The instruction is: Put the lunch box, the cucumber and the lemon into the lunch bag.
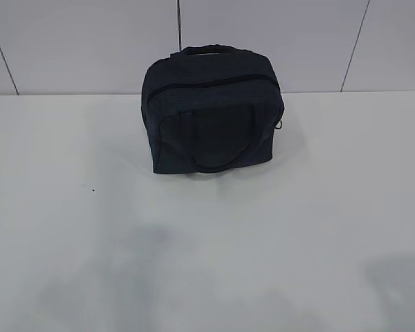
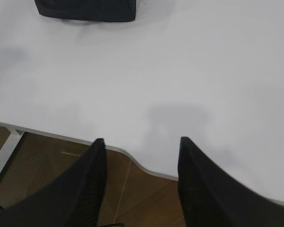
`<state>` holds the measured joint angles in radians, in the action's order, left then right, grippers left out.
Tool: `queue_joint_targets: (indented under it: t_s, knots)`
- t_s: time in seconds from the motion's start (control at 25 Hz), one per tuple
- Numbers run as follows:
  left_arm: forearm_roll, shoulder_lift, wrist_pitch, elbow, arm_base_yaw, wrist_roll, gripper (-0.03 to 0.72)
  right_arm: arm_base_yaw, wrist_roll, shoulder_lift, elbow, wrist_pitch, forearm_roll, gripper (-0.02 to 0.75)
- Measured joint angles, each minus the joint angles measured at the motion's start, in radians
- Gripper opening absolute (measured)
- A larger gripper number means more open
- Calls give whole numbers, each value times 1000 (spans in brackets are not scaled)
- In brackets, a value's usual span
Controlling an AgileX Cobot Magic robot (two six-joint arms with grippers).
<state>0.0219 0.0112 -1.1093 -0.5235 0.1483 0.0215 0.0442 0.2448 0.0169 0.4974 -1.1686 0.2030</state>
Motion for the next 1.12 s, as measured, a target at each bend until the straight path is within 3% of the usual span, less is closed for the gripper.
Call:
queue_joint_targets:
  t_s: [0.88, 1.12]
  knots:
    - [0, 0, 1, 0, -2, 0, 299, -7, -18, 0, 0, 6, -22, 377]
    - [0, 0, 1, 0, -58, 0, 299, -9, -20, 0, 0, 6, -22, 376]
